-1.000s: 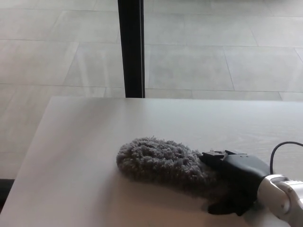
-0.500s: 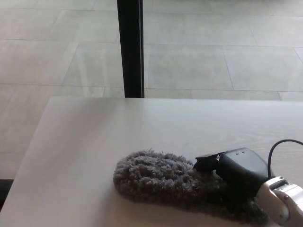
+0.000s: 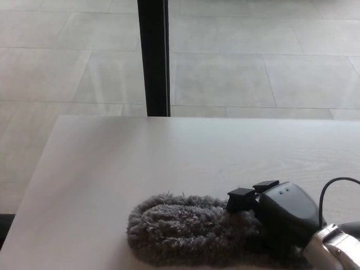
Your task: The robot uses its right hand to pick up the duster kept in the middle of the desk and use it to wipe the desk by swiping its surface twice
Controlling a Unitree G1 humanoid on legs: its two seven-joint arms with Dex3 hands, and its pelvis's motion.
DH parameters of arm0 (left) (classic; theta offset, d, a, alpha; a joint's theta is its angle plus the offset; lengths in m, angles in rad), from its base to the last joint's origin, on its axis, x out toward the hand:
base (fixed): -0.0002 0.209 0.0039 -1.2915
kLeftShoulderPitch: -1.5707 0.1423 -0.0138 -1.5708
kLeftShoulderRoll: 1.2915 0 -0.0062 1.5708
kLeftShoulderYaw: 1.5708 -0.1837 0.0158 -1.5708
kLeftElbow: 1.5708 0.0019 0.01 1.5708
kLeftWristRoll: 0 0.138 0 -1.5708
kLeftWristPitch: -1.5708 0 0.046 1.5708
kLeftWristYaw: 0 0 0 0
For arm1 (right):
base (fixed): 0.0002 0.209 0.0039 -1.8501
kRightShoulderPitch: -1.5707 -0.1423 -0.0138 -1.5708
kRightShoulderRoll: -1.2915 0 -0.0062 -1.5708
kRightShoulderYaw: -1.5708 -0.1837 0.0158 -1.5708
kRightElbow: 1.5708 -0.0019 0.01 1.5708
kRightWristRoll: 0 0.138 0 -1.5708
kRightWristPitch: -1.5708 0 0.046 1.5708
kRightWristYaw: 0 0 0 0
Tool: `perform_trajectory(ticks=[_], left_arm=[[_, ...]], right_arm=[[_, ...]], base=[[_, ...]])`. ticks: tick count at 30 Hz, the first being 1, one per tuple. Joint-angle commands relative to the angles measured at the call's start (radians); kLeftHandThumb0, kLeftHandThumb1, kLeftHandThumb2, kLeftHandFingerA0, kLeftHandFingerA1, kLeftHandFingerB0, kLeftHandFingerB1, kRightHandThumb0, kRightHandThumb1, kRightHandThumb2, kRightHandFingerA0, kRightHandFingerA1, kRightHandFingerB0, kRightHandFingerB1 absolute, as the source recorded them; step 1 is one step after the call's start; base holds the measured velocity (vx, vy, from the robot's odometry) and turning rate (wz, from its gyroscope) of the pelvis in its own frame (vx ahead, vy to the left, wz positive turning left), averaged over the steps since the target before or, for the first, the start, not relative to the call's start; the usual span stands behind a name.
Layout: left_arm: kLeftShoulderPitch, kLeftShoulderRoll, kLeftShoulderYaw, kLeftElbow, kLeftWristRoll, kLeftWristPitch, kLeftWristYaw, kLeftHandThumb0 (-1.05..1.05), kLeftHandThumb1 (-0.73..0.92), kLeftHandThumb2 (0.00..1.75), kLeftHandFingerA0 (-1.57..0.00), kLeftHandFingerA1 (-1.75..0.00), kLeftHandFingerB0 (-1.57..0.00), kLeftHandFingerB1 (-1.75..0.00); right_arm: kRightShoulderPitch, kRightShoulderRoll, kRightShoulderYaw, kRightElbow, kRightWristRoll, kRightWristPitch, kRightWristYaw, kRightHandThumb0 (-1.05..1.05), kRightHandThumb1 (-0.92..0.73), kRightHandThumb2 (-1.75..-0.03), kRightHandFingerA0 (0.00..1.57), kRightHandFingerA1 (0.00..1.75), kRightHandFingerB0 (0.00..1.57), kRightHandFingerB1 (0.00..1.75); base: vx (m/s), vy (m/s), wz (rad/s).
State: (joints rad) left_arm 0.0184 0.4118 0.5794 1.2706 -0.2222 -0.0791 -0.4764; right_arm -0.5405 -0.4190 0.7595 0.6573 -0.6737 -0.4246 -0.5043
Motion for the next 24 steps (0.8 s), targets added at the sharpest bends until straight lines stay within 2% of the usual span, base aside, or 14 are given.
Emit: perform_trajectory(ticks=[1,2,5,6,7,8,9,10,15,16,17,18,21,24], left_arm=[[-0.014,0.001,0.043,0.007,-0.075,0.009,-0.021,-0.89,0.92,0.78,-0.41,-1.27,-0.4,-1.19],[-0.014,-0.001,0.042,0.005,-0.074,0.008,-0.022,-0.88,0.92,0.81,-0.34,-1.44,-0.34,-1.32],[-0.013,-0.001,0.043,0.0,-0.075,0.009,-0.023,-0.89,0.92,0.8,-0.35,-1.45,-0.34,-1.33],[-0.014,-0.002,0.048,-0.002,-0.081,0.011,-0.029,-0.89,0.92,0.81,-0.34,-1.44,-0.32,-1.32],[-0.017,-0.004,0.048,-0.001,-0.08,0.01,-0.027,-0.87,0.92,0.82,-0.34,-1.44,-0.31,-1.31],[-0.019,-0.005,0.048,0.001,-0.078,0.009,-0.026,-0.9,0.92,0.78,-0.4,-1.27,-0.38,-1.19],[-0.021,-0.005,0.049,0.002,-0.078,0.009,-0.025,-0.9,0.92,0.78,-0.41,-1.27,-0.39,-1.19],[-0.022,-0.005,0.051,0.001,-0.079,0.01,-0.028,-0.87,0.92,0.83,-0.34,-1.44,-0.32,-1.33],[-0.026,-0.006,0.059,-0.008,-0.085,0.013,-0.037,-0.87,0.92,0.82,-0.33,-1.42,-0.33,-1.31],[-0.024,-0.006,0.058,-0.006,-0.083,0.0,-0.052,-0.92,0.92,0.76,-0.4,-1.26,-0.37,-1.18],[-0.025,-0.005,0.058,-0.008,-0.083,-0.002,-0.055,-0.93,0.92,0.76,-0.4,-1.25,-0.37,-1.17],[-0.026,-0.004,0.058,-0.006,-0.084,-0.006,-0.061,-0.89,0.76,1.19,-0.56,-1.07,-0.54,-1.02],[-0.023,-0.007,0.059,-0.01,-0.087,-0.016,-0.071,-0.9,0.75,1.19,-0.57,-1.08,-0.55,-1.03],[-0.019,-0.003,0.064,-0.01,-0.096,-0.012,-0.082,-0.94,0.78,1.2,-0.56,-1.08,-0.54,-1.03]], right_arm=[[0.027,-0.045,0.137,0.055,-0.326,-0.126,-0.443,-0.24,-0.6,-0.87,0.97,1.75,0.73,1.33],[0.011,-0.052,0.177,0.053,-0.381,-0.09,-0.466,-0.25,-0.51,-0.93,1.25,1.62,0.84,1.19],[-0.01,-0.056,0.237,0.062,-0.444,-0.04,-0.495,-0.28,-0.53,-0.93,1.07,1.75,0.8,1.29],[-0.014,-0.057,0.262,0.072,-0.466,-0.014,-0.492,-0.31,-0.53,-0.89,1.12,1.71,0.88,1.09],[-0.022,-0.054,0.276,0.094,-0.471,-0.018,-0.507,-0.31,-0.53,-0.87,1.12,1.69,0.89,1.09],[-0.03,-0.054,0.293,0.109,-0.482,-0.003,-0.51,-0.35,-0.56,-0.8,1.12,1.68,0.9,1.04],[-0.037,-0.055,0.305,0.119,-0.488,0.001,-0.508,-0.41,-0.49,-1.0,1.35,1.39,0.89,0.96],[-0.046,-0.053,0.325,0.143,-0.496,0.005,-0.514,-0.42,-0.5,-1.0,1.34,1.39,0.87,0.98],[-0.073,-0.062,0.367,0.236,-0.477,-0.007,-0.488,-0.36,-0.46,-0.99,1.26,1.32,0.9,0.93],[-0.078,-0.077,0.359,0.271,-0.437,-0.03,-0.379,-0.37,-0.6,-0.71,0.94,1.63,0.87,0.86],[-0.084,-0.079,0.374,0.293,-0.453,0.0,-0.39,-0.34,-0.59,-0.7,1.0,1.56,0.91,0.8],[-0.089,-0.082,0.387,0.322,-0.461,0.024,-0.4,-0.36,-0.6,-0.65,0.97,1.55,0.94,0.79],[-0.088,-0.102,0.384,0.384,-0.426,0.072,-0.313,-0.38,-0.64,-0.64,0.86,1.51,0.89,0.68],[-0.097,-0.109,0.378,0.445,-0.391,0.07,-0.295,-0.35,-0.66,-0.62,0.87,1.5,0.89,0.79]], base=[[0.0,0.0,0.0],[0.0,0.0,0.0],[0.0,0.0,0.0],[0.0,0.0,0.0],[0.0,0.0,0.0],[0.0,0.0,0.0],[0.0,0.0,0.0],[0.0,0.0,0.0],[0.0,0.0,0.0],[0.0,0.0,0.0],[0.0,0.0,0.0],[0.0,0.0,0.0],[0.0,0.0,0.0],[0.0,0.0,0.0]])
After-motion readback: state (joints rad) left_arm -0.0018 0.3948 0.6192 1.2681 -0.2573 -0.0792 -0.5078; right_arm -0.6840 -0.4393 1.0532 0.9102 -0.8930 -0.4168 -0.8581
